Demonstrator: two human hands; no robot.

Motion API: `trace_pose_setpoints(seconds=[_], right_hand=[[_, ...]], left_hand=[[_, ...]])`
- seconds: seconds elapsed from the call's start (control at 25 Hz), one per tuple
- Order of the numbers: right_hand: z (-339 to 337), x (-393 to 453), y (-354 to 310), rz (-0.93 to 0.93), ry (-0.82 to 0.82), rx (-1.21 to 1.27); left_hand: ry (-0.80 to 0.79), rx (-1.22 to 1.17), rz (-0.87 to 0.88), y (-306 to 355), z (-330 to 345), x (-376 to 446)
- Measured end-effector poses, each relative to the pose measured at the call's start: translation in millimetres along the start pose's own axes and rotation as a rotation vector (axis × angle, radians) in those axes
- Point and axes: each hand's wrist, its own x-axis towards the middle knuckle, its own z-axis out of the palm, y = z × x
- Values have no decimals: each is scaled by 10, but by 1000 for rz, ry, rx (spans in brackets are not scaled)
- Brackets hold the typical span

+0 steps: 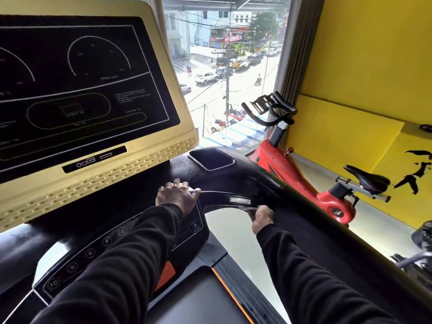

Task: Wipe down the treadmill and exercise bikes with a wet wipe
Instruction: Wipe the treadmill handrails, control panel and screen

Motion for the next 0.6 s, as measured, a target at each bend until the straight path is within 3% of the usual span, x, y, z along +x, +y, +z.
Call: trace_pose_setpoints(seconds=[0.2,0.36,0.52,0.6], right_hand=[[119,-165,-59,9,31,117],[122,-439,-91,62,-158,-3],[171,-766,-160,-108,-407,-327],[249,-827,-164,-170,-415,-361]], left_hand=[[-7,-7,2,-14,-9,6],[2,-16,3,-17,-13,10],[6,-28,-4,-18,-4,0],[11,-44,-5,-16,-4,-14]])
